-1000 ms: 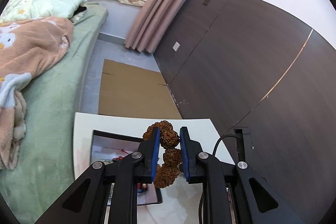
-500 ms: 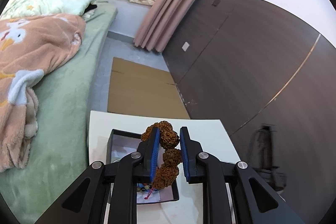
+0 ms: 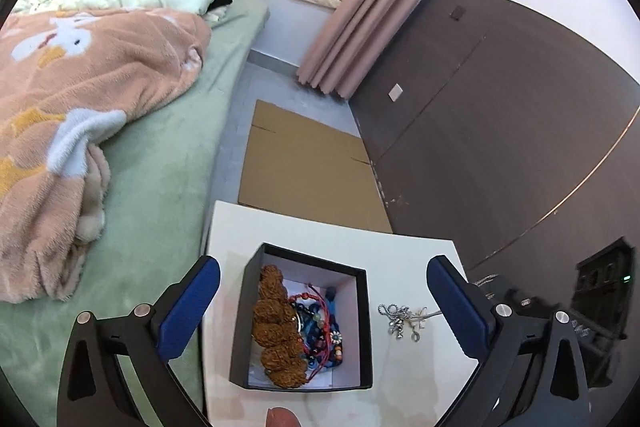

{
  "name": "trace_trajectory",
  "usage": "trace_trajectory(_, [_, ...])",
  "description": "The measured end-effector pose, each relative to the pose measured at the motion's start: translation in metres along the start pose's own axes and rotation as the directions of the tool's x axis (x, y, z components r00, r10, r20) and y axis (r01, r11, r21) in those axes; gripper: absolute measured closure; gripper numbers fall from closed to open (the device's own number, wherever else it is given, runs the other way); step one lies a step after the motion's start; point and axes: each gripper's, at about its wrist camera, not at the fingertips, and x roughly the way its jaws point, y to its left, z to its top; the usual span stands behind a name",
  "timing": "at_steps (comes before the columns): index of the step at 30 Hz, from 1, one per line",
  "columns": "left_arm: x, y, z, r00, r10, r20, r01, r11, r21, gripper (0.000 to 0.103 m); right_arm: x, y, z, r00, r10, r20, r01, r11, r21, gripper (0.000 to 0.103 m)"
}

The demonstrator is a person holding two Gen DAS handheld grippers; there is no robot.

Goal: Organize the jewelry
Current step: 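Grasp the silver chain with the right gripper and drop it into the box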

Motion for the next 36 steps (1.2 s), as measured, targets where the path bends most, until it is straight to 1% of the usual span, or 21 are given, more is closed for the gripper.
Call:
trace_trajectory(2, [-0.001,0.002,0.001,1.0,0.007,0.004,-0.007,1.0,-0.005,0.0,-0.008,0.009,0.006,1.0,0.006,0.028,-0.005,1.0,-0.014,0.096])
trace_trajectory(9, [-0.009,0.004,0.007,0.999,-0.019,0.035,0.019,1.0,0.007,0.0,-0.037,0.041,0.023,0.994,0.022,0.108,-0.018,0.999,-0.042,0.096])
trace_trajectory(12, [-0.014,0.002,0.008,0.998,-0.036,0.049,0.035,0.999,0.023,0.0,-0.051,0.058,0.035,0.988,0.021,0.151,-0.011,0.998,-0.065,0.096])
trace_trajectory(17, [-0.029,0.0,0.013,0.994,-0.053,0.093,0.048,0.998,0.048,0.0,-0.07,0.089,0.054,0.981,0.009,0.193,0.011,0.995,-0.101,0.096])
trace_trajectory(25, [-0.048,0.012,0.02,0.987,-0.084,0.138,0.081,0.996,0.026,0.0,-0.091,0.141,0.072,0.97,-0.003,0.244,0.045,0.985,-0.167,0.096])
trace_trajectory(29, [-0.055,0.015,0.021,0.985,-0.087,0.151,0.083,0.996,0.03,0.0,-0.1,0.17,0.08,0.964,0.015,0.265,0.042,0.977,-0.207,0.096])
trace_trajectory(33, [-0.062,0.019,0.022,0.983,-0.097,0.159,0.094,0.995,0.027,0.0,-0.099,0.197,0.086,0.961,0.03,0.276,0.041,0.968,-0.249,0.096])
trace_trajectory(36, [-0.066,0.023,0.023,0.981,-0.096,0.168,0.093,0.995,0.025,0.0,-0.092,0.208,0.087,0.961,0.032,0.275,0.044,0.963,-0.266,0.096])
